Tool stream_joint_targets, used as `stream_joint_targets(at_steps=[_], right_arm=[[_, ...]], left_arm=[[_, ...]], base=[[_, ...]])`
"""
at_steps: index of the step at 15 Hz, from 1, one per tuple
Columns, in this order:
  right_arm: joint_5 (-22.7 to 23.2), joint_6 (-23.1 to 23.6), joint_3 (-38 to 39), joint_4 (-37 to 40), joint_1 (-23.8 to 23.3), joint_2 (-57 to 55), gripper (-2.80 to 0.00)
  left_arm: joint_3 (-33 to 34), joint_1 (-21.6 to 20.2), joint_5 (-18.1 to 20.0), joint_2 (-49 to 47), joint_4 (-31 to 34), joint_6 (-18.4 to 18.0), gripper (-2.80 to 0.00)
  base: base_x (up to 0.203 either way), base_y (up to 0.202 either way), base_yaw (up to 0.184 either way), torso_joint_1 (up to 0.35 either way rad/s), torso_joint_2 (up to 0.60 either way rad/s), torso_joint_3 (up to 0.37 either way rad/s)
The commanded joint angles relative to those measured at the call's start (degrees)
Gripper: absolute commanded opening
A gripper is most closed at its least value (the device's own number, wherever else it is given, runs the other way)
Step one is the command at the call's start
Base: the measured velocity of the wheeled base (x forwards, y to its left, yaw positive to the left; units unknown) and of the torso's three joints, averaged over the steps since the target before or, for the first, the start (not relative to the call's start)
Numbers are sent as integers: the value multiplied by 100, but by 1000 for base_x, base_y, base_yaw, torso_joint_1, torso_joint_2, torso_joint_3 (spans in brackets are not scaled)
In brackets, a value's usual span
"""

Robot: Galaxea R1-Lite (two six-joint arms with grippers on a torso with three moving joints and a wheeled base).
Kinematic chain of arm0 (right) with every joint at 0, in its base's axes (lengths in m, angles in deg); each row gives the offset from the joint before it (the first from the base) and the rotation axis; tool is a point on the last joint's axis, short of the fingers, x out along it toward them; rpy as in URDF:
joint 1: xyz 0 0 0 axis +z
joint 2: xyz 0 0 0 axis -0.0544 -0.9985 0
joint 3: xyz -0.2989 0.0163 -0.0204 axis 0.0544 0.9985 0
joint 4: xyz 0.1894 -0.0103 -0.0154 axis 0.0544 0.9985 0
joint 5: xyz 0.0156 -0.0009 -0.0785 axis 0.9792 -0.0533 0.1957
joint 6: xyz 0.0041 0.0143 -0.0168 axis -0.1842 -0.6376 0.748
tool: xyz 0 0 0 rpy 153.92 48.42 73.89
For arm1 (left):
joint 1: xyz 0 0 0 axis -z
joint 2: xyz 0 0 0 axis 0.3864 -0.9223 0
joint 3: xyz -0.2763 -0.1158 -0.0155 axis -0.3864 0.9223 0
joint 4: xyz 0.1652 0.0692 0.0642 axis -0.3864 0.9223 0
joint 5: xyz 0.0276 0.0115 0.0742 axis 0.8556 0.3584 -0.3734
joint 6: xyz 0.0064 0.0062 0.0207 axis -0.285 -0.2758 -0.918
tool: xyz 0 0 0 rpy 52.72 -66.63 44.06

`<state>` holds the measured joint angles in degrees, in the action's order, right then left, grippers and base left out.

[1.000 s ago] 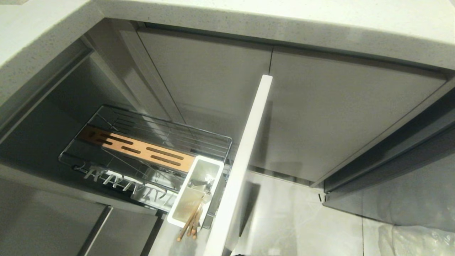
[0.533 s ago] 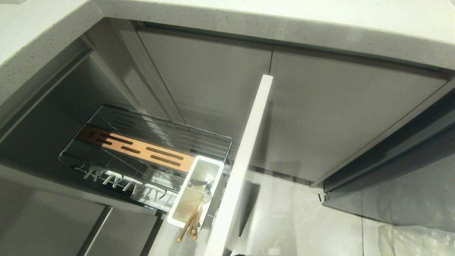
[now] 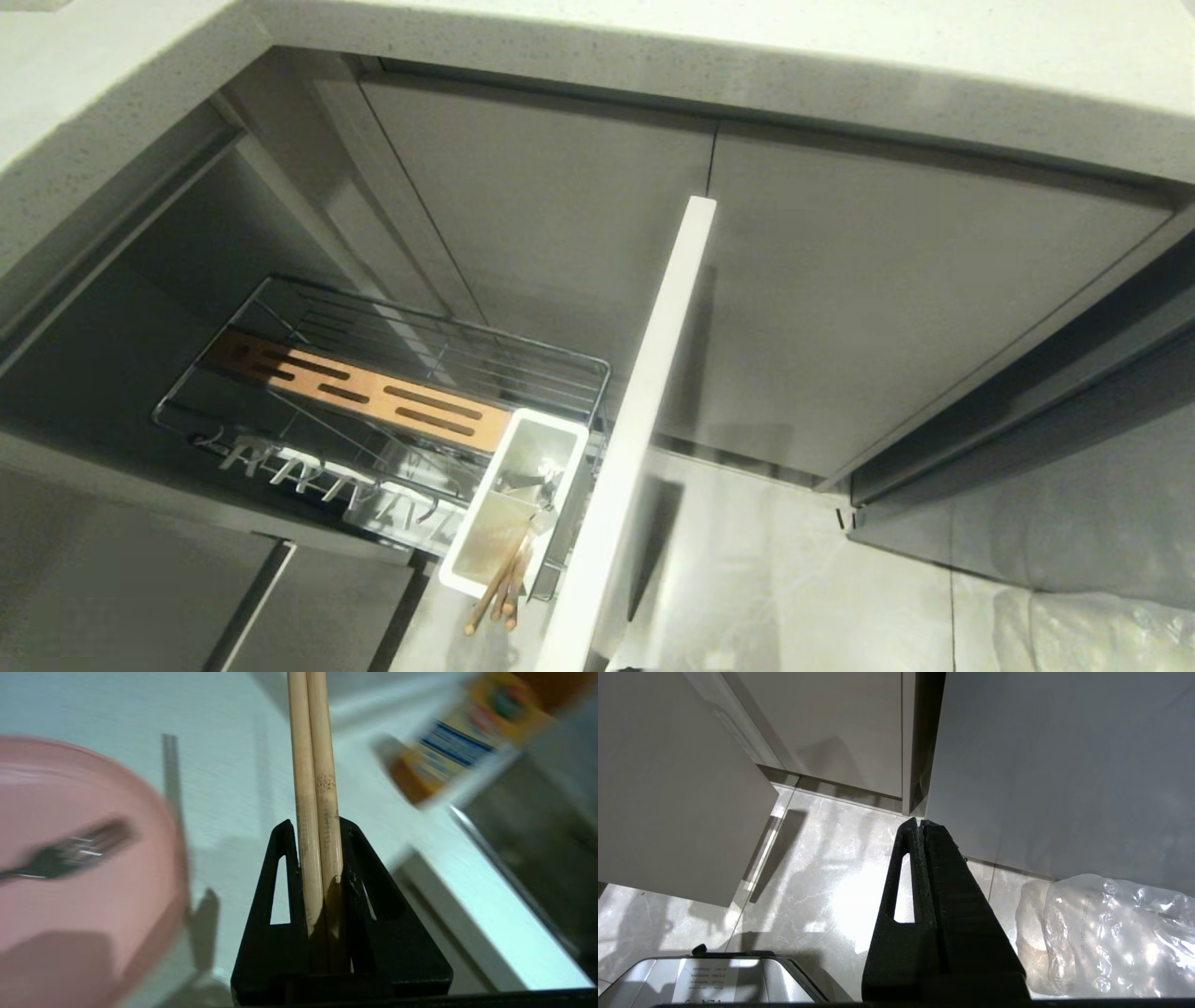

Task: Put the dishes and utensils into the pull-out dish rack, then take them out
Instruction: Pick up the chopsticks and place it in the cupboard

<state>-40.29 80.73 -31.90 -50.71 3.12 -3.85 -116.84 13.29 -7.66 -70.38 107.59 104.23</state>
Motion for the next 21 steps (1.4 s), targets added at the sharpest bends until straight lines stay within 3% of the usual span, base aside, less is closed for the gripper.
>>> stream_joint_targets(at_steps=[1, 5, 8, 10, 12, 14, 17, 19, 21], right_arm=[[0, -2, 0, 0, 0, -4, -280], [0, -2, 0, 0, 0, -4, -280], [0, -2, 0, 0, 0, -4, -280], [0, -2, 0, 0, 0, -4, -280], [0, -2, 0, 0, 0, -4, -280], [0, -2, 0, 0, 0, -4, -280], [0, -2, 0, 0, 0, -4, -280], [0, -2, 0, 0, 0, -4, -280], [0, -2, 0, 0, 0, -4, -280]], left_arm=[[73, 803, -8, 218, -8, 25, -280], [857, 2889, 56, 767, -24, -1, -280], [1362, 3653, 731, 1053, 235, -31, -280], [1466, 4028, 1392, 1071, 578, -34, -280], [1461, 4244, 1954, 1020, 1219, -40, -280], [1419, 4334, 2025, 895, 1562, -38, -280], [1429, 4331, 2098, 637, 2857, -32, -280], [1397, 4314, 2303, 453, 3771, -37, -280], [1378, 4314, 2713, 333, 4087, -41, -280]], base=[[0, 0, 0, 0, 0, 0], [0, 0, 0, 0, 0, 0], [0, 0, 0, 0, 0, 0], [0, 0, 0, 0, 0, 0], [0, 0, 0, 0, 0, 0], [0, 0, 0, 0, 0, 0], [0, 0, 0, 0, 0, 0], [0, 0, 0, 0, 0, 0], [0, 0, 0, 0, 0, 0]])
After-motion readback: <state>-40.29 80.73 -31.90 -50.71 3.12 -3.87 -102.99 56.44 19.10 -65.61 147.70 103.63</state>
